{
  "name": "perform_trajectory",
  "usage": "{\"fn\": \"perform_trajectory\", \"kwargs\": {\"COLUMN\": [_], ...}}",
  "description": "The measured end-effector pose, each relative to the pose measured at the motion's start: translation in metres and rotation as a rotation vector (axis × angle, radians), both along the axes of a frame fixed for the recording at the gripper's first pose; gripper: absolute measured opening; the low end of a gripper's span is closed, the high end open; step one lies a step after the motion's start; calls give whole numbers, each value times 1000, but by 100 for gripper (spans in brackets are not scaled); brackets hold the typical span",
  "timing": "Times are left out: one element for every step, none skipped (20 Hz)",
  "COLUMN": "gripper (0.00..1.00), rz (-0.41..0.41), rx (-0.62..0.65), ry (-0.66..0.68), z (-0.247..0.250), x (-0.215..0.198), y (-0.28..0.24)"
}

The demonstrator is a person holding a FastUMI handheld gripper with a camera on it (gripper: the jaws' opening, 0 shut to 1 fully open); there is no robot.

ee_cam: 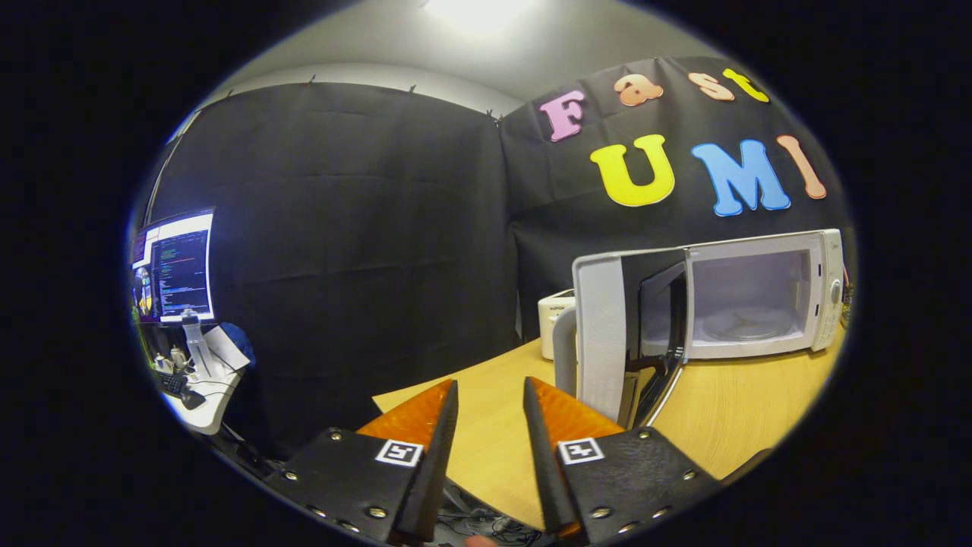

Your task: Open the microwave, put the food inside, and close the microwave door.

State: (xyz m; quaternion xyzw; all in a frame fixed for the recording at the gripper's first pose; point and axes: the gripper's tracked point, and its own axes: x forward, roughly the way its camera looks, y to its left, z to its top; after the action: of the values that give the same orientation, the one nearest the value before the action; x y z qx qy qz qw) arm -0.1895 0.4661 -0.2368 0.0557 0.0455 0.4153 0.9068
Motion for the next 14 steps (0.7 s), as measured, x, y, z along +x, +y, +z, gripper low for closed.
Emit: {"fn": "perform_trajectory", "kwargs": {"gripper": [73,94,97,96,97,96,97,97,96,97,97,97,97,96], "rz": [1,-15,-44,-83,-133,-198,-266,-332,-389,-435,-497,-567,-645,-716], "rx": [9,27,36,40,48,46,39,36,40,46,49,47,40,29], "ry": [-14,-30,-48,-65,-85,-104,-118,-128,-127,-123,-118,-119,-126,-129], "z": [9,18,29,37,46,53,56,59,59,61,59,58,57,53], "x": [-9,-13,-12,-8,-2,6,16,25,30,34,39,45,50,52], "y": [-10,-27,-49,-73,-98,-126,-154,-181,-204,-226,-254,-284,-315,-343]}}
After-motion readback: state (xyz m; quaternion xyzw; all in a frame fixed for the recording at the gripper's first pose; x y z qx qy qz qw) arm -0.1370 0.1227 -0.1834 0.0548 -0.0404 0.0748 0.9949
